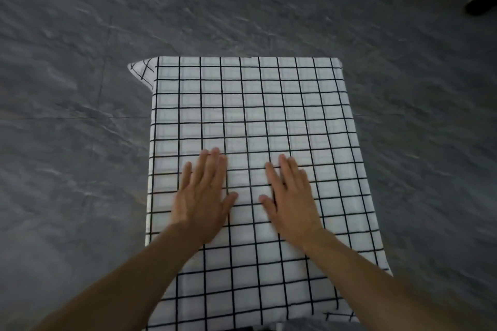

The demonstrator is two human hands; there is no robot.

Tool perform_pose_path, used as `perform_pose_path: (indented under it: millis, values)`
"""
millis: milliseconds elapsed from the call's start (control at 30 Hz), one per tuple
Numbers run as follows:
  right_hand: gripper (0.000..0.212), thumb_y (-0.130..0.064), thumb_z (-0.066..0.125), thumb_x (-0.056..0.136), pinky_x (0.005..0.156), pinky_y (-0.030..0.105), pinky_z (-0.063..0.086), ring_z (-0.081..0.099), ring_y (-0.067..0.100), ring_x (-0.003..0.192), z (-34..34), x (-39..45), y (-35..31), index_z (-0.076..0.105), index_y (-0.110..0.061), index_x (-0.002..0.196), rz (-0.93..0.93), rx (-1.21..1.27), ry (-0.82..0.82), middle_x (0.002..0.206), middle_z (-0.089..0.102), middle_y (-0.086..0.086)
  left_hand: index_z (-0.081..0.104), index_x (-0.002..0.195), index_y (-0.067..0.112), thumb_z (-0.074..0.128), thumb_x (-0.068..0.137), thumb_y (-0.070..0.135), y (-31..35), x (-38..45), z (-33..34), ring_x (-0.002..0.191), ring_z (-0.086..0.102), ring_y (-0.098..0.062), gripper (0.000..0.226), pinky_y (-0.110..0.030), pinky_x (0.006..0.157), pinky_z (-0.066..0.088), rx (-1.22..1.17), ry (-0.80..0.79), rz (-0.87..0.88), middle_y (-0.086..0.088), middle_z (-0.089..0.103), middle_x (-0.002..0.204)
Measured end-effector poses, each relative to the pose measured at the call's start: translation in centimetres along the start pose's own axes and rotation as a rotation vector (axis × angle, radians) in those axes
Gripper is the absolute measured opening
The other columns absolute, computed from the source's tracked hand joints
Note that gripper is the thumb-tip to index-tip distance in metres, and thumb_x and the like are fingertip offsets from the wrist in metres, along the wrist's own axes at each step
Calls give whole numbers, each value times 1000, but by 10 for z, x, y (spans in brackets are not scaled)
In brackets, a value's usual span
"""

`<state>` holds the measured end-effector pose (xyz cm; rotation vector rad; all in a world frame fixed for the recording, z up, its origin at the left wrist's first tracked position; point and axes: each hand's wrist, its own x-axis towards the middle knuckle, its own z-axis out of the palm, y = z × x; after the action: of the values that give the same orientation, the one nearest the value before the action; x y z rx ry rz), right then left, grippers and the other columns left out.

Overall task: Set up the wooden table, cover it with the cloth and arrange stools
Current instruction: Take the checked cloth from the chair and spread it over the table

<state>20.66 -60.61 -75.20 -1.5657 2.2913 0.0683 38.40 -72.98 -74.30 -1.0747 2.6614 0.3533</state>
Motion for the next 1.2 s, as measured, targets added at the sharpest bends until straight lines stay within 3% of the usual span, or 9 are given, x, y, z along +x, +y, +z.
perform_pose_path:
  millis: [100,300,400,533,633,767,933,1033,1200]
  values:
    - [68,-58,18,102,122,52,2,-17,24,151,19,-18,-5,2,-25,158,-12,-31,27,165,-14,7,-18,154,20,13,98,59,15,-25,21,147,-27,-23,76,-50,123,1,2,-18,-10,-5,-26,161]
    - [68,-64,12,99,120,53,-7,-19,21,150,25,-53,44,-5,-33,157,24,-43,39,164,-18,2,-8,156,33,10,94,69,-11,-69,37,151,-17,-24,74,-52,122,4,-18,52,-183,-1,-15,165]
    - [69,-65,11,98,121,53,-4,-21,21,150,22,-76,74,-9,-33,156,57,-76,11,164,-20,2,-8,156,32,15,94,68,-17,-94,39,151,-15,-26,75,-55,121,9,-70,9,-330,-2,-16,164]
    - [72,-65,9,95,121,55,5,-13,28,151,15,-99,97,-3,-32,157,95,-69,-14,165,-13,8,-11,156,24,15,95,64,-2,-110,35,150,-14,-29,78,-57,121,5,-26,-45,-435,-7,-16,164]
    - [73,-62,14,94,121,54,9,-5,34,151,9,-108,88,6,-28,158,101,-56,-19,164,-2,17,-7,156,19,24,96,60,27,-113,31,150,-14,-32,79,-55,121,4,-39,-15,-390,-11,-14,164]
    - [68,-53,33,101,123,51,7,-6,30,152,12,-121,39,10,-23,157,-64,17,-8,165,-1,14,-14,154,23,28,97,59,88,-114,31,148,-21,-28,79,-52,122,3,-46,-33,-204,-7,-23,161]
    - [65,-50,11,102,122,51,10,-7,26,152,41,-138,-3,5,-18,158,-211,74,11,166,-1,11,-21,153,18,37,100,46,124,-119,54,146,-28,-23,83,-47,123,-2,36,-65,84,-5,-27,161]
    - [67,-58,7,100,123,50,3,-17,21,151,55,-144,17,-3,-27,158,-210,-33,-11,165,-11,5,-19,154,21,18,101,58,108,-131,69,146,-29,-23,74,-48,123,-3,51,-34,107,-4,-28,160]
    - [70,-68,6,96,121,56,1,-19,22,150,56,-161,62,-6,-34,157,-115,-137,-16,164,-18,2,-14,155,30,10,95,68,67,-158,82,149,-23,-23,75,-51,122,2,39,14,-17,-2,-22,163]
